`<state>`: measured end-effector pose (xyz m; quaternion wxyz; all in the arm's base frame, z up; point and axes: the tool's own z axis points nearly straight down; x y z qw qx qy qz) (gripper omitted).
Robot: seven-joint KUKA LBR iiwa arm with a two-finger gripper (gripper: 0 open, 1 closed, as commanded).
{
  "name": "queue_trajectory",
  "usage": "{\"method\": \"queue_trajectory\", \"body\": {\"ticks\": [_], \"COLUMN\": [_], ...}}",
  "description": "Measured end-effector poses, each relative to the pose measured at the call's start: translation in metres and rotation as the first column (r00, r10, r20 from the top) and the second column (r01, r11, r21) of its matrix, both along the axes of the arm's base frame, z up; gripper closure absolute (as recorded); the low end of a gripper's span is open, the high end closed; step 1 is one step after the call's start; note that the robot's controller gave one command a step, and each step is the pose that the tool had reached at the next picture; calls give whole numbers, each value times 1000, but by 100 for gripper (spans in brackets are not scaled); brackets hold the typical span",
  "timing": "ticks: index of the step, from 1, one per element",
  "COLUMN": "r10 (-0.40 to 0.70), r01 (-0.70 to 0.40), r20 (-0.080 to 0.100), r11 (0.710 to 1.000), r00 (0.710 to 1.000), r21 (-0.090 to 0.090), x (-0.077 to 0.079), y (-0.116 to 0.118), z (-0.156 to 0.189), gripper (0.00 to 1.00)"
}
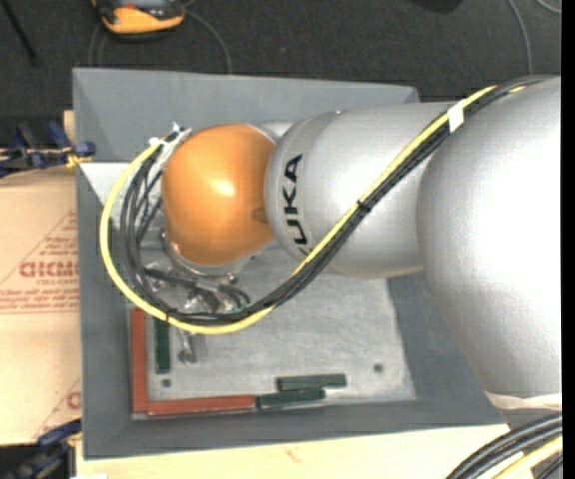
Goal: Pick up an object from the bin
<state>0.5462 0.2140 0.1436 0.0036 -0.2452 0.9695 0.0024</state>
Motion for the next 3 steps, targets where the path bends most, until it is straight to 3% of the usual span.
{"method": "queue_trajectory", "body": {"ticks": [1, 2, 3], "r10": [-10, -18, 618], "r01": [10, 18, -618], "r20": [-4, 2, 3], "r11": [1000, 1000, 786], "r00": [1000, 1000, 786], "r21": [-6, -2, -7], "x": [1, 8, 28], "y": [-7, 8, -9], "z": [-5, -56, -72], "gripper": [0, 0, 100]}}
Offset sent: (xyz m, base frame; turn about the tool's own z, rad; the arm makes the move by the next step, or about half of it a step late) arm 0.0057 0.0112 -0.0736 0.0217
